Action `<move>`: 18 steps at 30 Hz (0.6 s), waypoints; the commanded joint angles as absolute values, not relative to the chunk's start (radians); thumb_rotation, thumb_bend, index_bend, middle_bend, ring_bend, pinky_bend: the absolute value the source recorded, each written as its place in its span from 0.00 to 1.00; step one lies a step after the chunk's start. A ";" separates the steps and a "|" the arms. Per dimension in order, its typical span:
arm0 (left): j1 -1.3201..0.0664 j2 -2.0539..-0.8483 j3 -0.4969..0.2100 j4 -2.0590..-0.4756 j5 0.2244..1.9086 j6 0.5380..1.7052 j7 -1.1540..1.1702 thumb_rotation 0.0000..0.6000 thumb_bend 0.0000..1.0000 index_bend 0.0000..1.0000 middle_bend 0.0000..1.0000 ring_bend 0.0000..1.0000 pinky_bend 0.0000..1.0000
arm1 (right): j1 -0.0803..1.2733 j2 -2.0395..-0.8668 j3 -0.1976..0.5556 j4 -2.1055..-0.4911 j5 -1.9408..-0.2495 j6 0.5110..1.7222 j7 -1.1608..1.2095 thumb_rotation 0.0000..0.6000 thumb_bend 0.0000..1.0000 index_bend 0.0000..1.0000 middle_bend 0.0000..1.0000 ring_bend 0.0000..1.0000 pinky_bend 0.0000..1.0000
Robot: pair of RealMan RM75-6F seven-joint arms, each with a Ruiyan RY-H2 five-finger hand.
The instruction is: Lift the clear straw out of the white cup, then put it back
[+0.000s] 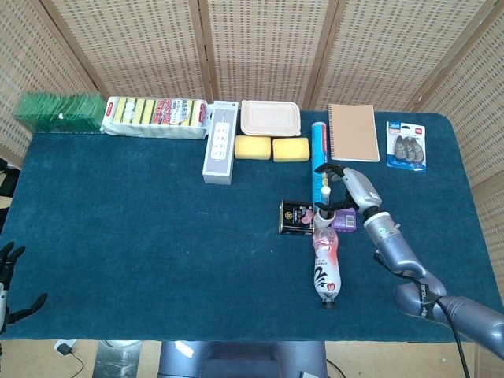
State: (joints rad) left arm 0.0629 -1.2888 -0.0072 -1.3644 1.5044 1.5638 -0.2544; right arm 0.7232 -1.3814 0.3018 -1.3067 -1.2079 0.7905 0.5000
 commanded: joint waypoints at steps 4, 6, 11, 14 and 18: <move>0.063 -1.289 -0.007 -1.364 1.505 1.564 -0.255 1.00 0.19 0.07 0.00 0.00 0.15 | 0.720 -1.374 0.301 -1.312 -1.208 0.798 0.489 1.00 0.23 0.25 0.21 0.20 0.24; 0.063 -1.289 -0.007 -1.364 1.506 1.564 -0.255 1.00 0.20 0.07 0.00 0.00 0.15 | 0.719 -1.367 0.304 -1.318 -1.210 0.803 0.487 1.00 0.22 0.24 0.21 0.19 0.24; 0.064 -1.287 -0.006 -1.366 1.510 1.569 -0.258 1.00 0.20 0.07 0.00 0.00 0.15 | 0.711 -1.342 0.312 -1.346 -1.219 0.834 0.471 1.00 0.23 0.24 0.21 0.19 0.24; 0.064 -1.287 -0.005 -1.365 1.513 1.570 -0.261 1.00 0.20 0.07 0.00 0.00 0.15 | 0.703 -1.321 0.314 -1.373 -1.225 0.852 0.458 1.00 0.22 0.24 0.21 0.19 0.24; 0.059 -1.285 -0.005 -1.364 1.522 1.571 -0.259 1.00 0.19 0.07 0.00 0.00 0.15 | 0.687 -1.284 0.311 -1.416 -1.234 0.874 0.443 1.00 0.23 0.24 0.21 0.19 0.23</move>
State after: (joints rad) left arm 0.0594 -1.2851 -0.0048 -1.3637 1.5208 1.5709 -0.2597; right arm 0.6940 -1.2953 0.3119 -1.4046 -1.2297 0.8660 0.4497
